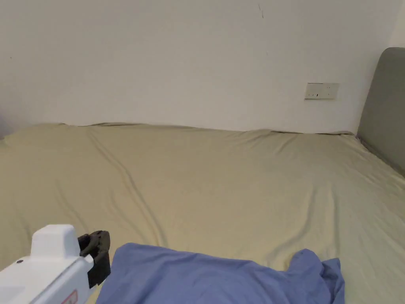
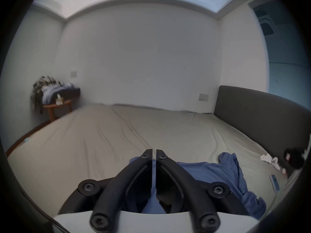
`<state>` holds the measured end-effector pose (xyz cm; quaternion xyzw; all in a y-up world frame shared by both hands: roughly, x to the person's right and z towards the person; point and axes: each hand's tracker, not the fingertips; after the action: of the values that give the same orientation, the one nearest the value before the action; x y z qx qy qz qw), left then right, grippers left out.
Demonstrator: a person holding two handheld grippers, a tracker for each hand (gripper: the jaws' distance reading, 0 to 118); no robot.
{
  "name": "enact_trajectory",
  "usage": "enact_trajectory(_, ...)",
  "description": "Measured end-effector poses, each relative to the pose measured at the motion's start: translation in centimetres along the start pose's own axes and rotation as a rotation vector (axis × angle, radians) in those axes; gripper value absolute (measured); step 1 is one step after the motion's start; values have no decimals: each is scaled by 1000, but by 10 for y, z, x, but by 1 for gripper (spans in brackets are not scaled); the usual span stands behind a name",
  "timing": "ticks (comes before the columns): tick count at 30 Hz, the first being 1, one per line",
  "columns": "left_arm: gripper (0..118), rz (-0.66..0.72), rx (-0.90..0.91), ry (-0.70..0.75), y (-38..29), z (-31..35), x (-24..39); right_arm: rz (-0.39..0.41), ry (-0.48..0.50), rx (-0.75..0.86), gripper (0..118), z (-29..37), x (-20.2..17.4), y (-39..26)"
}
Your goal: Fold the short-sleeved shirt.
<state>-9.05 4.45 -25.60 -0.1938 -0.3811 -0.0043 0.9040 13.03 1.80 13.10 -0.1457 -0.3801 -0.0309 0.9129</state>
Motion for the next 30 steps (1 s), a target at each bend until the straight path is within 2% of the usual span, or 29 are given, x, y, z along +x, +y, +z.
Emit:
enact_trajectory(1, 31, 16, -58, -36, 10, -34, -9, -8, 0, -4, 3, -7, -1, 1)
enact_trajectory(2, 62, 52, -100, -49, 18, -65, -18, -11, 1, -12, 3, -13, -2, 1)
enact_trajectory(3, 110, 94, -191, -27, 23, -105, -26, -11, -4, -26, 3, -17, 1, 0)
enact_trajectory(4, 118, 128, -276, -1, 23, -145, -37, -10, -12, -39, 3, -23, 0, -1)
enact_trajectory(5, 118, 117, -398, 37, 19, -181, -44, -13, -14, -48, 3, -29, 0, -3)
enact_trajectory(6, 116, 111, -454, 51, 17, -215, -52, -22, -12, -65, 3, -36, 1, -5)
enact_trajectory(7, 108, 99, -535, 106, 7, -250, -59, -35, -12, -82, 3, -40, 4, -8)
enact_trajectory(9, 107, 64, -671, 163, -11, -298, -69, -38, -27, -118, 3, -52, 6, -13)
enact_trajectory(11, 106, 67, -736, 174, -38, -309, -75, -28, -42, -148, 3, -62, 8, -19)
enact_trajectory(12, 101, 77, -767, 164, -45, -320, -78, -23, -52, -169, 3, -68, 8, -22)
enact_trajectory(13, 89, 92, -782, 155, -49, -326, -79, -22, -55, -186, 3, -72, 9, -25)
enact_trajectory(14, 67, 114, -772, 140, -55, -316, -77, -25, -58, -199, 3, -76, 10, -28)
enact_trajectory(15, 32, 148, -731, 105, -55, -309, -75, -38, -60, -213, 3, -79, 12, -30)
enact_trajectory(16, 15, 128, -675, 114, -52, -303, -72, -45, -56, -220, 3, -82, 14, -31)
enact_trajectory(17, 3, 135, -640, 70, -49, -298, -71, -48, -53, -221, 3, -85, 16, -31)
enact_trajectory(19, 3, 148, -572, 15, -43, -273, -64, -32, -51, -206, 6, -95, 19, -23)
enact_trajectory(20, 3, 124, -557, 8, -37, -263, -61, -14, -55, -187, 14, -102, 22, -17)
enact_trajectory(21, 3, 71, -506, 8, -28, -252, -59, -16, -52, -183, 40, -112, 27, -8)
enact_trajectory(22, 3, 58, -472, 1, -21, -236, -52, -34, -45, -205, 70, -129, 34, 4)
enact_trajectory(23, 3, 50, -455, -15, -16, -226, -50, -74, -27, -248, 100, -145, 40, 11)
enact_trajectory(24, 3, 51, -428, -38, -10, -216, -49, -125, 8, -277, 118, -167, 50, 15)
enact_trajectory(25, 3, 83, -441, -60, -8, -209, -46, -171, 83, -256, 118, -190, 58, 14)
enact_trajectory(26, 3, 79, -441, -61, -5, -202, -45, -172, 59, -325, 118, -218, 67, 13)
enact_trajectory(29, 3, 81, -437, -80, -5, -189, -44, -200, 67, -551, 118, -298, 87, -7)
enact_trajectory(30, 3, 89, -437, -87, -7, -185, -38, -198, 49, -603, 115, -322, 91, -18)
